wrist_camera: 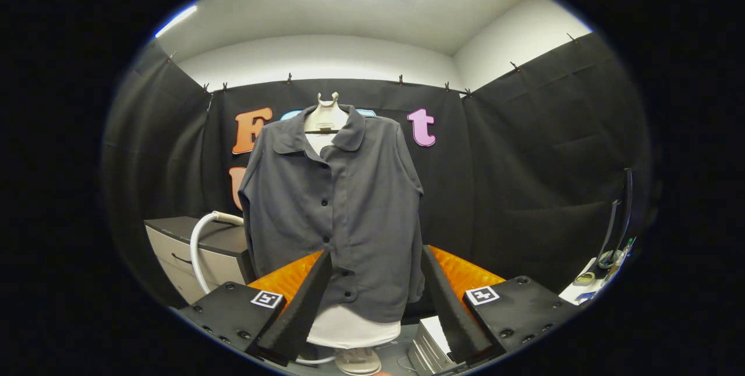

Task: Iron the clothes twice with a garment steamer, once on the left side and once on the right side.

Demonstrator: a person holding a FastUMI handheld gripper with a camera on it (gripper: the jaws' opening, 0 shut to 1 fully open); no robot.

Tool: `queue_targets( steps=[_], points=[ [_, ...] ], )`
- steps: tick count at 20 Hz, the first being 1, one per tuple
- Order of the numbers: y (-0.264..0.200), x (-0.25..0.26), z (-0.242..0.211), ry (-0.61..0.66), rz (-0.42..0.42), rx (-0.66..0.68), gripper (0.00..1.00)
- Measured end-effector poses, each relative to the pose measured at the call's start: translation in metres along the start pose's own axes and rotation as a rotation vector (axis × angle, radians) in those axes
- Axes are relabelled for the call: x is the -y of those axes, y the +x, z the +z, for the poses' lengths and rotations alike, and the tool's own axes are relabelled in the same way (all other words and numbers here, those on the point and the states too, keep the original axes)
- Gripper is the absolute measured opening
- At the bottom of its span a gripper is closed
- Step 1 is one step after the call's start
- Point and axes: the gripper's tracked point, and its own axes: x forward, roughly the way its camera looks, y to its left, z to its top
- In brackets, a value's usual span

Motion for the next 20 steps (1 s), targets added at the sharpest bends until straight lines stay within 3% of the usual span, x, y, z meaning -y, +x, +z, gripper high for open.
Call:
queue_targets(
  steps=[11,15,20],
  points=[
    [-0.007,-0.008,-0.003,-0.003,0.104,-0.014,0.98],
    [-0.013,-0.029,0.003,0.091,0.213,-0.021,0.99],
    [-0.018,-0.037,0.000,0.138,0.272,-0.050,0.99]
  ],
)
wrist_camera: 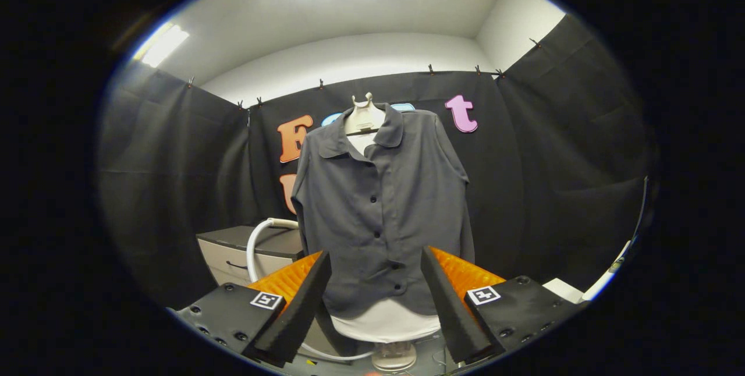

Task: Iron the clothes twice with a garment steamer, once on the left side and once on the right side.

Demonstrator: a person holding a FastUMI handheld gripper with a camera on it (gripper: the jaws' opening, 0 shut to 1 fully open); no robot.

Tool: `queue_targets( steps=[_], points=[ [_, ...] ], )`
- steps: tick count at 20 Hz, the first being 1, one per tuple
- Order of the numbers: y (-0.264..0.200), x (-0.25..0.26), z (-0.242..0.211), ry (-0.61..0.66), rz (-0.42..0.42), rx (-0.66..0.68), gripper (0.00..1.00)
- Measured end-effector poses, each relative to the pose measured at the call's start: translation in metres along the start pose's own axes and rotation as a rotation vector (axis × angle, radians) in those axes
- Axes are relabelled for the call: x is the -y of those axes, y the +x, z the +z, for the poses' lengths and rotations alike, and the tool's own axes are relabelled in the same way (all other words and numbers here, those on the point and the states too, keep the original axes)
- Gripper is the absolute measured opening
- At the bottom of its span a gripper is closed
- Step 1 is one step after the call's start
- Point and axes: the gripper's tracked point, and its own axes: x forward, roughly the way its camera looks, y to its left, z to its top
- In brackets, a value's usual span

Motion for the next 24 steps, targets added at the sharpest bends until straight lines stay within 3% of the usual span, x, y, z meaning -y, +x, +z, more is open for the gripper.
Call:
queue_targets(
  steps=[5,11,14,18,24],
  points=[
    [0.019,-0.010,0.005,-0.051,-0.099,0.039,0.98],
    [0.053,-0.096,0.024,-0.070,-0.025,0.098,0.98],
    [0.079,-0.149,0.037,-0.094,0.051,0.123,0.98],
    [0.126,-0.220,0.062,-0.019,0.173,0.120,0.98],
    [0.221,-0.290,0.102,0.044,0.193,0.110,0.98]
  ],
)
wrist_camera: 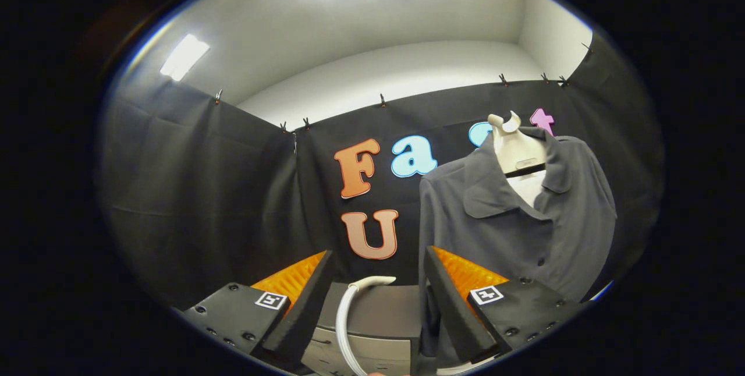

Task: Iron the clothes twice with a garment steamer, once on the left side and once on the right side.

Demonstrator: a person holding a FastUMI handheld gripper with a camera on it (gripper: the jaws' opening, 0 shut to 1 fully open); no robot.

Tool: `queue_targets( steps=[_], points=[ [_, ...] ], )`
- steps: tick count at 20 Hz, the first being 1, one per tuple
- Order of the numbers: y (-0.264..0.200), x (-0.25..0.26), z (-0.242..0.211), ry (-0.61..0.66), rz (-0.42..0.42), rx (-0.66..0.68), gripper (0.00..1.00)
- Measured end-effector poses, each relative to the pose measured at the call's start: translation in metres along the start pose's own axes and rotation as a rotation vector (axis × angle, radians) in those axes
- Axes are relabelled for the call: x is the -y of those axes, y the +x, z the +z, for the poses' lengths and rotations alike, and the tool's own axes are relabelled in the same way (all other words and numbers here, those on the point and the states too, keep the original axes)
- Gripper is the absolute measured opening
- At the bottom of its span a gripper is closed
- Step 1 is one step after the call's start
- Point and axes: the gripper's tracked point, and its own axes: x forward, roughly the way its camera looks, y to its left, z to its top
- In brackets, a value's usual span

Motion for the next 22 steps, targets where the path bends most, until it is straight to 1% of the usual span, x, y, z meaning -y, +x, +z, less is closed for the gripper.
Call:
queue_targets(
  steps=[2,5,6,8,10,12,14,16,19,22],
  points=[
    [0.044,-0.020,-0.005,0.002,0.009,-0.040,0.98],
    [0.107,-0.035,-0.009,-0.084,-0.020,-0.067,0.98],
    [0.126,-0.048,-0.015,-0.105,-0.004,-0.089,0.98],
    [0.161,-0.073,-0.041,-0.112,0.026,-0.181,0.98],
    [0.195,-0.090,-0.076,-0.133,0.039,-0.313,0.97],
    [0.232,-0.091,-0.110,-0.174,0.004,-0.416,0.98],
    [0.268,-0.081,-0.151,-0.276,-0.054,-0.509,0.97],
    [0.290,-0.068,-0.201,-0.361,-0.105,-0.618,0.98],
    [0.307,-0.047,-0.279,-0.358,-0.156,-0.812,0.99],
    [0.312,-0.024,-0.321,-0.315,-0.224,-0.921,0.98]
  ],
)
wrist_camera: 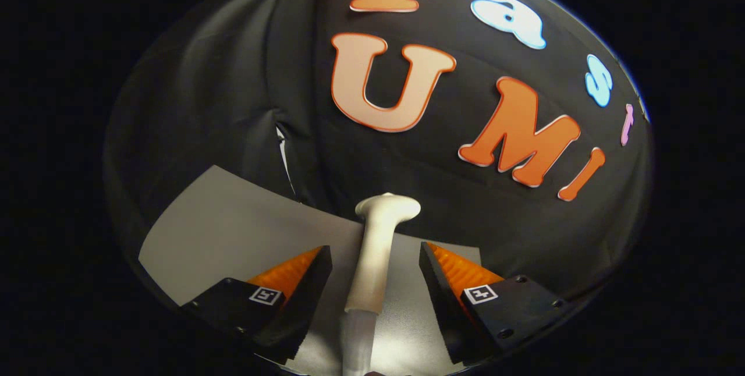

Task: Iron the clothes twice with a garment steamer, once on the left side and once on the right side.

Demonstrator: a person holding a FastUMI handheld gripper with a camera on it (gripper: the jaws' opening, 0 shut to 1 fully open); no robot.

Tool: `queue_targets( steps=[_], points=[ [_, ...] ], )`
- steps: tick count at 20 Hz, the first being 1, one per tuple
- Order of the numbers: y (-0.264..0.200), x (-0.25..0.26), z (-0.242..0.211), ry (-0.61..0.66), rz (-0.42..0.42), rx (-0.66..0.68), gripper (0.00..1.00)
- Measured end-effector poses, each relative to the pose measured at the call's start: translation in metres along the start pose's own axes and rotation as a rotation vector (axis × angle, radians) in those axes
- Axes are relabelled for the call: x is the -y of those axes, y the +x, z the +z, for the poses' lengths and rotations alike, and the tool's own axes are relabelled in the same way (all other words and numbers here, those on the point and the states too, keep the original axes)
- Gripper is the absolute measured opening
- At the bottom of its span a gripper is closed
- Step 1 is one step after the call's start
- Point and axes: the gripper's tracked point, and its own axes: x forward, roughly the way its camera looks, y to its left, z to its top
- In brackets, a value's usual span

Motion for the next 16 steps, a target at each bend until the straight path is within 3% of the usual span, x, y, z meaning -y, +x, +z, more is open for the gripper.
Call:
queue_targets(
  steps=[5,8,11,16],
  points=[
    [0.028,0.008,-0.026,0.023,-0.028,-0.108,0.94],
    [0.035,0.005,-0.041,0.070,-0.005,-0.156,0.90],
    [0.031,-0.001,-0.040,0.062,0.025,-0.161,0.57],
    [0.023,0.007,-0.037,0.083,0.052,-0.129,0.43]
  ],
)
